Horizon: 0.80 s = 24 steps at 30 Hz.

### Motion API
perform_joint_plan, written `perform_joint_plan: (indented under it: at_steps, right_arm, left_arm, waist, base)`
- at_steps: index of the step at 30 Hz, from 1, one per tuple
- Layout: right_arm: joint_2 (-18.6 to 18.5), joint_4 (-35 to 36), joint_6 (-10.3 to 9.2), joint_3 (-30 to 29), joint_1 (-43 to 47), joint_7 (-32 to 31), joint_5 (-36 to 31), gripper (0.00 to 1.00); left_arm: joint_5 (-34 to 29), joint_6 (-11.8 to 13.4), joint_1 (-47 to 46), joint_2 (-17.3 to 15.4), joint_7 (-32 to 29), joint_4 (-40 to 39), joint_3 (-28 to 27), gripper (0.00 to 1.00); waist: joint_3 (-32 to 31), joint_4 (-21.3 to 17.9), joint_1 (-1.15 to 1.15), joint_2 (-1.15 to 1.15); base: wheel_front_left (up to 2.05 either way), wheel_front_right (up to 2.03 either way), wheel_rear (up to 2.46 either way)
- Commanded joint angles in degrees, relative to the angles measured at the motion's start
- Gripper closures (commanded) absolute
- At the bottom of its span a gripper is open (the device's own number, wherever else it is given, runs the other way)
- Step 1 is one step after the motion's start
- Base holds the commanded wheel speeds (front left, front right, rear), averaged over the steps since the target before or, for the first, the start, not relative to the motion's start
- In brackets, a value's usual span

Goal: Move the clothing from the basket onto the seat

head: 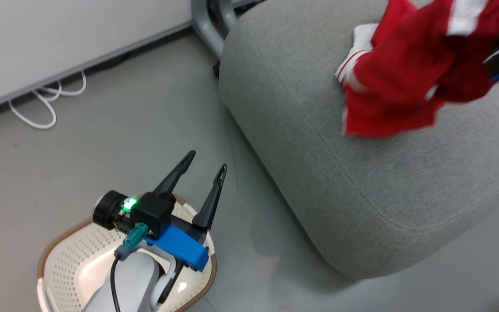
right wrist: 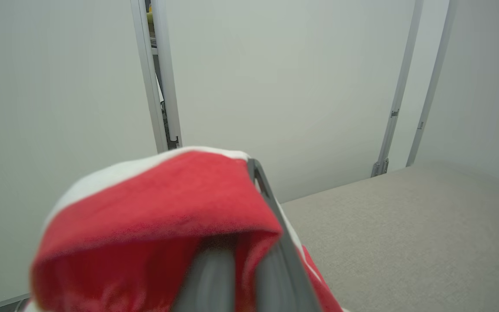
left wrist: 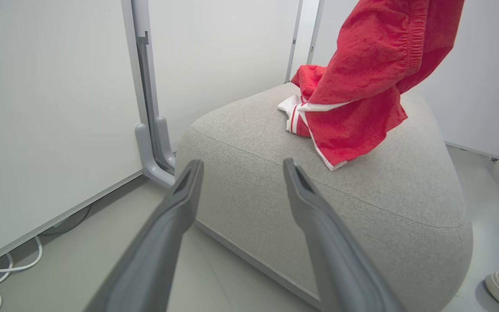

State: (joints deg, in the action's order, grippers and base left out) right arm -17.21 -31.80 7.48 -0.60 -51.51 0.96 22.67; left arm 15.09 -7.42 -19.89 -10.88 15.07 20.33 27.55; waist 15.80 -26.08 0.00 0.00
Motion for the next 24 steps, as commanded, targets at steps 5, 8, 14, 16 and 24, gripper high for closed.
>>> perform_joint_plan:
  at_steps: [5,8,14,16,24]
  right_arm:
    - [-6.01,0.17,0.03,-7.66,-8.07,0.28,-2.76,1.0]
    - [-8.61,0.47,0.03,-12.05,-10.35,1.02,-4.08,1.0]
    - [-11.21,-1.62,0.03,-20.2,-10.78,3.85,-5.36,1.0]
    - [-10.79,-3.11,0.03,-21.86,-9.5,5.2,-5.58,1.0]
    - [-9.14,-11.73,0.02,-25.29,-5.38,9.21,-6.11,1.0]
  left_arm:
    - [-1.26,-0.06,-3.64,-1.35,0.16,-2.04,0.0,0.0]
    - [-1.81,-0.06,-5.49,-2.12,0.15,-3.42,-0.06,0.0]
    - [-3.16,-0.06,-9.06,-3.25,0.15,-6.49,0.53,0.0]
    - [-3.56,-0.06,-9.95,-3.74,0.15,-7.37,0.71,0.0]
    - [-4.81,-0.06,-11.27,-3.68,0.16,-9.83,0.37,0.0]
  waist:
    - [8.43,5.37,0.0,0.0]
    - [11.71,7.32,0.0,0.0]
    - [17.88,10.63,0.0,0.0]
    - [19.68,11.38,0.0,0.0]
    - [24.03,13.58,0.0,0.0]
  base:
    - [0.0,0.0,0.0]
    - [0.0,0.0,0.0]
    - [0.0,0.0,0.0]
    - [0.0,0.0,0.0]
    - [0.0,0.0,0.0]
